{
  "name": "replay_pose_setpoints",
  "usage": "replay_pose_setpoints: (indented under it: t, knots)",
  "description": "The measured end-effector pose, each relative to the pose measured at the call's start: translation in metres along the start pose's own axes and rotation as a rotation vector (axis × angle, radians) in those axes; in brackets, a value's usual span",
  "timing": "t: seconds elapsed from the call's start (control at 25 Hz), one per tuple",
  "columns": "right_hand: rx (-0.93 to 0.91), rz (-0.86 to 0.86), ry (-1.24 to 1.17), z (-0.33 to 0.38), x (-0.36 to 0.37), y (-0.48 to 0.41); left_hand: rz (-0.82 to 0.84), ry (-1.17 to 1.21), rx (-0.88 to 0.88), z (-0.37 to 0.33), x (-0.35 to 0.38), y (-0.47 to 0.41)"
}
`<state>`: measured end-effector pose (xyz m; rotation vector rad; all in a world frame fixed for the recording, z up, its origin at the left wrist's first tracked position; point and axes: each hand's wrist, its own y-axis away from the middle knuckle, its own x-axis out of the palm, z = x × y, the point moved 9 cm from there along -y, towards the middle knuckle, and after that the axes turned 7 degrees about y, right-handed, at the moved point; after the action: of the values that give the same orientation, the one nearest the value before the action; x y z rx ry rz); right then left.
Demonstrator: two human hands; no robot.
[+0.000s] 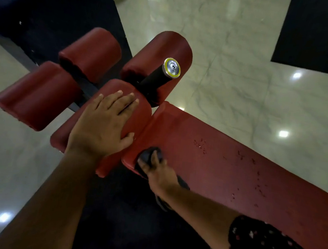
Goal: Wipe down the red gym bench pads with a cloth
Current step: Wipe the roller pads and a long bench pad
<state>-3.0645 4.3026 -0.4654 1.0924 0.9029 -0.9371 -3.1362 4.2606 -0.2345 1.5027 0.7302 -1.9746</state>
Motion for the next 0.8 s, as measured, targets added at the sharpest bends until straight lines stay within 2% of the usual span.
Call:
replay_pose_setpoints:
  t: [0.08, 0.12, 0.16, 0.24, 0.32, 0.4, 0.52, 0.64, 0.8]
  knots:
    - [-0.252, 0.026, 0.157, 0.009, 0.021, 0.022, -0.093, -0.046, -0.119, -0.014, 0.003, 0.007]
    - [-0.359, -0.016, 0.246, 0.003, 0.021, 0.026, -0.133, -0.055, -0.132, -0.034, 0.017, 0.013]
    - [-0.426, -0.057, 0.322, -0.011, 0.016, 0.024, -0.138, -0.033, -0.072, -0.065, 0.040, 0.018]
    - [-0.414, -0.092, 0.417, -0.053, -0.005, 0.004, -0.068, 0.024, 0.094, -0.120, 0.094, 0.031]
    - [-0.276, -0.083, 0.455, -0.105, -0.033, -0.033, 0.013, 0.071, 0.031, -0.118, 0.139, 0.029]
    - [-0.116, -0.085, 0.386, -0.144, -0.059, -0.067, 0.098, 0.104, -0.054, -0.101, 0.175, 0.022]
    - [0.133, -0.109, 0.143, -0.205, -0.062, -0.101, 0.204, 0.164, -0.088, -0.083, 0.217, 0.015]
    - [0.334, -0.102, -0.075, -0.251, -0.060, -0.110, 0.231, 0.240, -0.143, -0.072, 0.241, 0.008]
    - [0.512, -0.100, -0.367, -0.256, -0.039, -0.092, 0.228, 0.273, -0.115, -0.076, 0.259, 0.019]
